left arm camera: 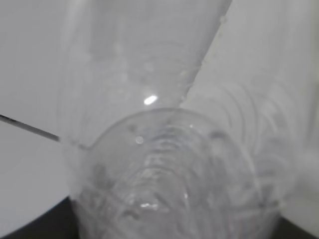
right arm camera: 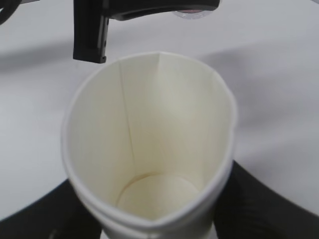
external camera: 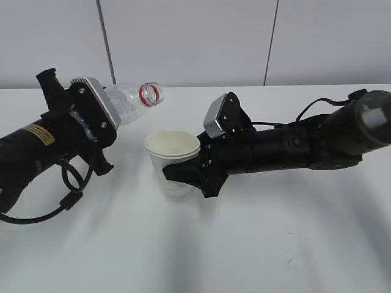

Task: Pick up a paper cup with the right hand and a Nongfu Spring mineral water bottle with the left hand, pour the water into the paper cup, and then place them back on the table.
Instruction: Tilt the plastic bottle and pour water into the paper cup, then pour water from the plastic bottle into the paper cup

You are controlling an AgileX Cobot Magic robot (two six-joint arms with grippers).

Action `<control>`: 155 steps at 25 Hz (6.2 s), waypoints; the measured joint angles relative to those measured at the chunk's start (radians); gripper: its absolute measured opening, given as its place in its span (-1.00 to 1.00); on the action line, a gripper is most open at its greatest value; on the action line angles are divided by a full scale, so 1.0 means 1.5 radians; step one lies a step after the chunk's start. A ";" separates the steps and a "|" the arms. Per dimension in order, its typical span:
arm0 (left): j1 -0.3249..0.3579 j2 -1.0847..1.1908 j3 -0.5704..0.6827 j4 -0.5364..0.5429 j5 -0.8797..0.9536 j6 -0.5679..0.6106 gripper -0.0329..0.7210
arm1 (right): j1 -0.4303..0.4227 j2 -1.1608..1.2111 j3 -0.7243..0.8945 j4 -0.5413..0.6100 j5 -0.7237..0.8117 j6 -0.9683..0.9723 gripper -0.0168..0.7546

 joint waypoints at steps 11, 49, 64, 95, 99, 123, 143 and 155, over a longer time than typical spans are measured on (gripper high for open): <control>0.000 0.000 0.000 -0.040 -0.001 0.102 0.08 | 0.000 0.000 0.000 -0.004 0.000 0.011 0.17; 0.000 0.000 0.000 -0.077 -0.054 0.335 0.08 | 0.000 0.000 0.000 -0.022 0.000 0.015 0.17; 0.000 0.000 0.000 -0.081 -0.054 0.384 0.08 | 0.000 0.000 0.000 -0.032 0.002 0.015 0.17; 0.000 0.000 0.000 -0.092 -0.074 0.406 0.08 | 0.000 0.000 0.000 -0.032 0.002 0.015 0.17; 0.000 0.000 0.000 -0.092 -0.075 0.406 0.08 | 0.000 0.000 0.000 -0.033 0.002 0.015 0.17; 0.000 0.000 0.000 -0.099 -0.079 0.406 0.08 | 0.000 0.000 0.000 -0.034 0.002 0.015 0.17; 0.000 -0.001 0.000 -0.118 -0.072 0.406 0.08 | 0.000 0.000 0.000 -0.034 0.005 0.015 0.17; 0.000 -0.003 0.000 -0.134 -0.069 0.364 0.08 | 0.000 0.000 0.000 -0.034 0.005 0.015 0.17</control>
